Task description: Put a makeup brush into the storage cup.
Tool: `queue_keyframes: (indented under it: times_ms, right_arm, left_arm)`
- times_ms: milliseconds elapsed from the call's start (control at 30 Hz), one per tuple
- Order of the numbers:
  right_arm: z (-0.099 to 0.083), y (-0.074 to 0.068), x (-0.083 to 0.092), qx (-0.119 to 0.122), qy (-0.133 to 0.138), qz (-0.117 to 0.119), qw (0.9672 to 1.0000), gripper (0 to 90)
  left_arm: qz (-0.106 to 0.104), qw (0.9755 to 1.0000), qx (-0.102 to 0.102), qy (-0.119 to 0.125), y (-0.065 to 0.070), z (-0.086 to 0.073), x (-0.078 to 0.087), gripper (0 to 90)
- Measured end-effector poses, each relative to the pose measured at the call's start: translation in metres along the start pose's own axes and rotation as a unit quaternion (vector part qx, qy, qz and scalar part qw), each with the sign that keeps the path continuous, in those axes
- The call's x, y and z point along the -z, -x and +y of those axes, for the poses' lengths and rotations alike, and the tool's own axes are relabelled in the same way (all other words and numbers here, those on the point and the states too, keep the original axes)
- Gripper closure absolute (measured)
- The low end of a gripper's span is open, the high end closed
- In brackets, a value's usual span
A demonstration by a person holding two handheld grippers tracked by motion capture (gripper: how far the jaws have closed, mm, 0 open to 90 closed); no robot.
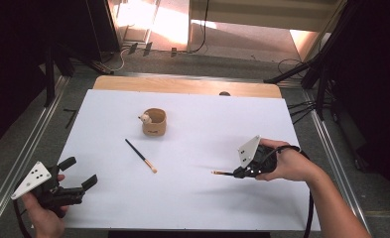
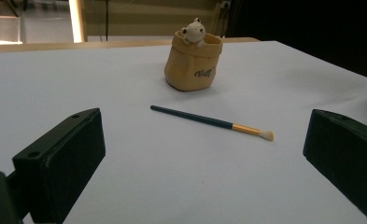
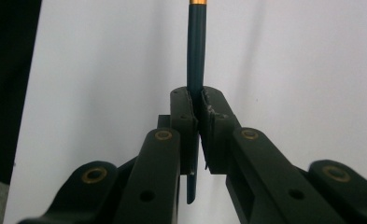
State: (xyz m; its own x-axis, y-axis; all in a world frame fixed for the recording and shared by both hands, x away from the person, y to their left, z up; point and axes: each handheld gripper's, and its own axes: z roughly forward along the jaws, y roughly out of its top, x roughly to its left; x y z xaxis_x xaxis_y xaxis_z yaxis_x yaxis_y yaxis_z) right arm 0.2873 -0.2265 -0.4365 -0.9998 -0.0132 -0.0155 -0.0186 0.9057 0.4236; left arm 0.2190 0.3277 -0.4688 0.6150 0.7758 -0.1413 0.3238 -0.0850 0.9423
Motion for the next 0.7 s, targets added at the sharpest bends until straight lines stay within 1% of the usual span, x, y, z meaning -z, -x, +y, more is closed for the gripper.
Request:
queue_keyframes:
  times_ms: [33,167,267,300,333,367,400,433,467,500,533,700]
  right_arm:
    - [-0.001,0.0,-0.001,-0.003,0.007,-0.001,1.0,85.7]
    - [-0.001,0.0,-0.001,-0.004,0.014,-0.001,0.9999,85.8]
    - [0.0,0.0,0.002,-0.007,0.03,-0.003,0.9995,85.7]
    - [0.0,0.0,0.002,-0.007,0.03,-0.003,0.9995,85.7]
    - [0.0,0.0,0.003,-0.009,0.036,-0.003,0.9993,85.7]
    - [0.001,0.0,0.005,-0.009,0.043,-0.007,0.999,85.7]
    - [0.001,0.0,0.005,-0.009,0.043,-0.007,0.999,85.7]
    - [0.001,0.001,0.007,-0.011,0.055,-0.01,0.9984,85.7]
    - [0.001,0.001,0.007,-0.011,0.055,-0.01,0.9984,85.7]
    - [0.001,0.001,0.01,-0.011,0.065,-0.011,0.9978,85.7]
    - [0.001,0.001,0.01,-0.011,0.065,-0.011,0.9978,85.7]
    - [0.002,0.002,0.014,-0.015,0.09,-0.015,0.9957,85.7]
  left_arm:
    - [0.0,1.0,-0.001,-0.001,0.0,0.0,0.0,0.0]
    - [0.001,1.0,0.0,-0.002,0.0,0.0,0.0,0.0]
    - [0.001,1.0,-0.001,-0.001,0.0,0.0,0.0,0.0]
    - [0.001,1.0,-0.001,-0.001,0.0,0.0,0.0,0.0]
    - [0.001,1.0,-0.001,-0.001,0.0,0.0,0.0,0.0]
    - [0.0,1.0,0.0,0.0,0.0,0.0,0.0,0.0]
    - [0.0,1.0,0.0,0.001,0.0,0.0,0.0,0.0]
    - [0.0,1.0,0.0,0.001,0.0,0.0,0.001,0.0]
    - [0.0,1.0,0.001,0.003,0.0,0.0,0.0,0.0]
    - [0.0,1.0,0.001,0.003,0.0,0.0,0.001,0.0]
    - [-0.001,1.0,0.001,0.004,0.0,0.0,0.001,0.0]
    - [0.002,1.0,-0.001,0.001,-0.001,0.0,0.002,0.0]
